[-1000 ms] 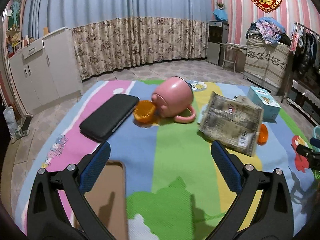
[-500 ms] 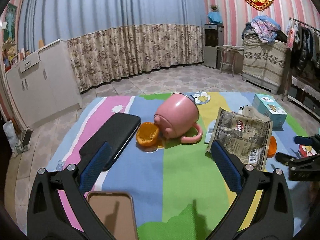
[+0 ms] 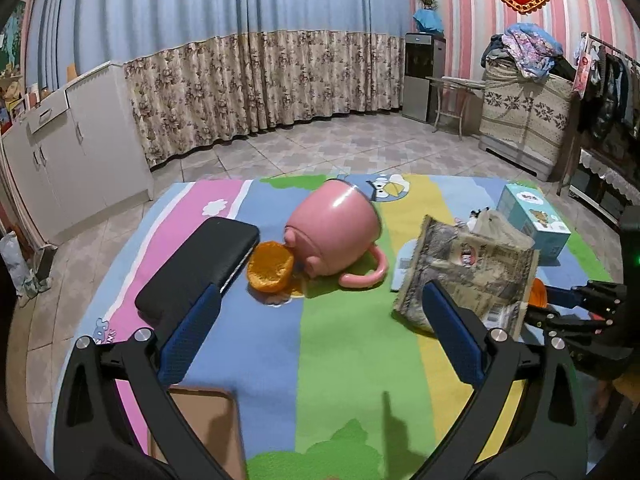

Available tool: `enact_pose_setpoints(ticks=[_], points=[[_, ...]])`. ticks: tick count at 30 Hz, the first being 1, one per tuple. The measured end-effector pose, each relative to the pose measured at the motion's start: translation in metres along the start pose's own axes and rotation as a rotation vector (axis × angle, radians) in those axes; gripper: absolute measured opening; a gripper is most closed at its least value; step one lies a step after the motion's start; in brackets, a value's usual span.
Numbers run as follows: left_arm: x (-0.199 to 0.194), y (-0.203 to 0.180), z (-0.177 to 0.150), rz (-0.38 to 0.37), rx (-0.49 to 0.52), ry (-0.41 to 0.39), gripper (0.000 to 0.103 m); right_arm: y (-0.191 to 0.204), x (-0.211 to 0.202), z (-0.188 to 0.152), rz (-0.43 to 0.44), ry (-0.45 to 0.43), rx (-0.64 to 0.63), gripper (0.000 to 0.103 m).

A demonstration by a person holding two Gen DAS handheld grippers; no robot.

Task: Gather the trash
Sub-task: 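Grasp the orange cup with the right tool while the left tool grasps the printed snack packet, then carry the cup and packet over the basket and open both tools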

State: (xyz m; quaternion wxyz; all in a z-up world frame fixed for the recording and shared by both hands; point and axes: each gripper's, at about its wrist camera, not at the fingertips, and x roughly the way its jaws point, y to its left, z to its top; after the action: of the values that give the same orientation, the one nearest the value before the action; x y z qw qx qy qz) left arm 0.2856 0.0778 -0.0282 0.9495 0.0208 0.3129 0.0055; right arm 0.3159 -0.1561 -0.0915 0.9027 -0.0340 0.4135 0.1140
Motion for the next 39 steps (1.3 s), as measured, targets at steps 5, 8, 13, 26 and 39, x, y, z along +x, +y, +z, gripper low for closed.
enact_pose_setpoints(ticks=[5,8,13,26,39], points=[[-0.004,-0.028,0.003,-0.025,0.01,0.0,0.097,-0.024,-0.03,-0.009,-0.025,-0.042,0.051,0.04],[-0.001,-0.05,0.001,-0.032,0.017,-0.006,0.097,-0.04,-0.05,-0.021,-0.073,-0.048,0.069,0.04],[0.011,-0.082,-0.009,-0.076,0.025,0.05,0.097,-0.074,-0.081,-0.045,-0.144,-0.041,0.126,0.04],[0.04,-0.155,-0.028,-0.042,0.241,0.122,0.091,-0.134,-0.096,-0.066,-0.151,-0.068,0.292,0.04],[0.034,-0.141,-0.023,-0.067,0.156,0.172,0.021,-0.144,-0.107,-0.077,-0.136,-0.089,0.316,0.04]])
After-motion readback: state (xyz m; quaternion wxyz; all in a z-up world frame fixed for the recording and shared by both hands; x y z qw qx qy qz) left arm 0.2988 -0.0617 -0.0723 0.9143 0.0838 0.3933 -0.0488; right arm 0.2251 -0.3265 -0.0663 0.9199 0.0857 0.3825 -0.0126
